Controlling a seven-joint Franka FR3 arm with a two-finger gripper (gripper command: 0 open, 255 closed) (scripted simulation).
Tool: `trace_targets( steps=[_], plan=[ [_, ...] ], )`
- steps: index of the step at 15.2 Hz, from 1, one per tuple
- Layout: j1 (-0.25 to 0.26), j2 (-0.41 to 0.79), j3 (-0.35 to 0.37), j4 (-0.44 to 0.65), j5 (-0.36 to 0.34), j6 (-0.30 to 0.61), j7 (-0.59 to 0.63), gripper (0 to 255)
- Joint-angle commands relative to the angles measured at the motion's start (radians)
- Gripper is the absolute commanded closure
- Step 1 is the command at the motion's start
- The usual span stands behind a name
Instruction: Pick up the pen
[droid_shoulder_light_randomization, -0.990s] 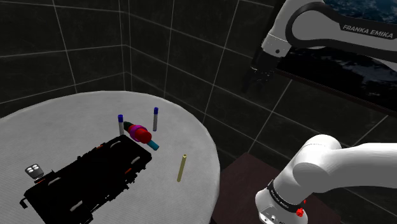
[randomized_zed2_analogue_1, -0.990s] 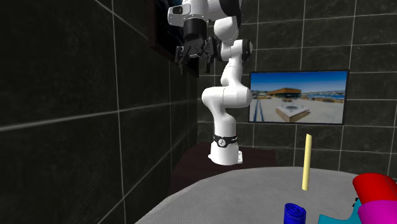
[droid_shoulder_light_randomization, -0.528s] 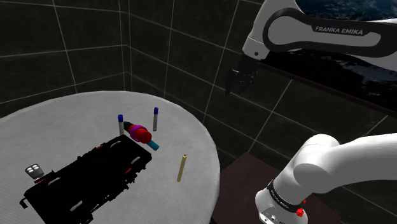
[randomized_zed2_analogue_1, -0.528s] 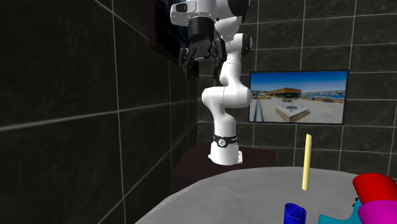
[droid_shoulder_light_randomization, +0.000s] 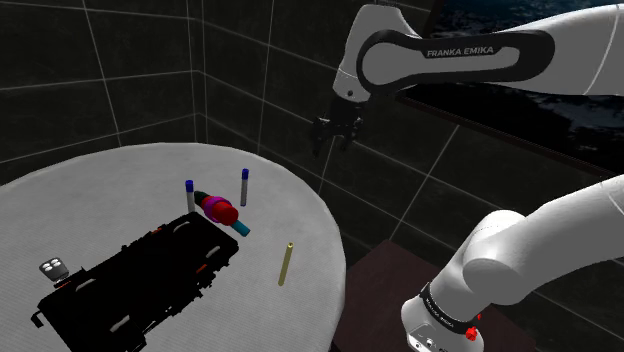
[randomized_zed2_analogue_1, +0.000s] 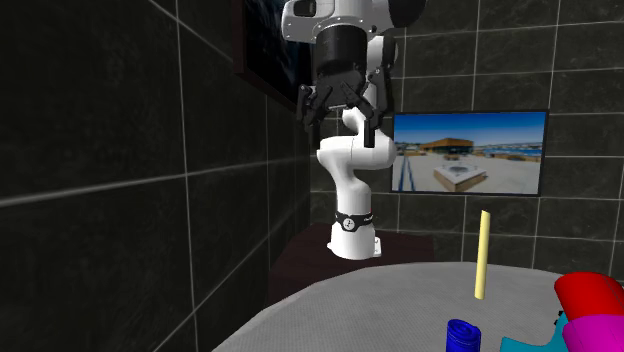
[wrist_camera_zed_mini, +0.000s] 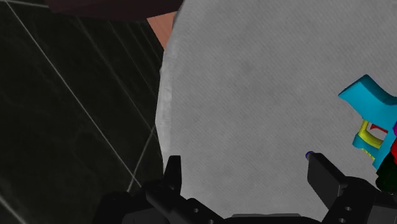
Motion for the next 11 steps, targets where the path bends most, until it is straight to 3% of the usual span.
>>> trace_targets(
  steps=[1, 11],
  plan=[
    [0.003, 0.084, 0.023, 0.047, -0.002, 0.032, 0.035, 0],
    [0.039, 0.470, 0.109, 0.329, -0.072, 0.106, 0.223, 0]
  ],
)
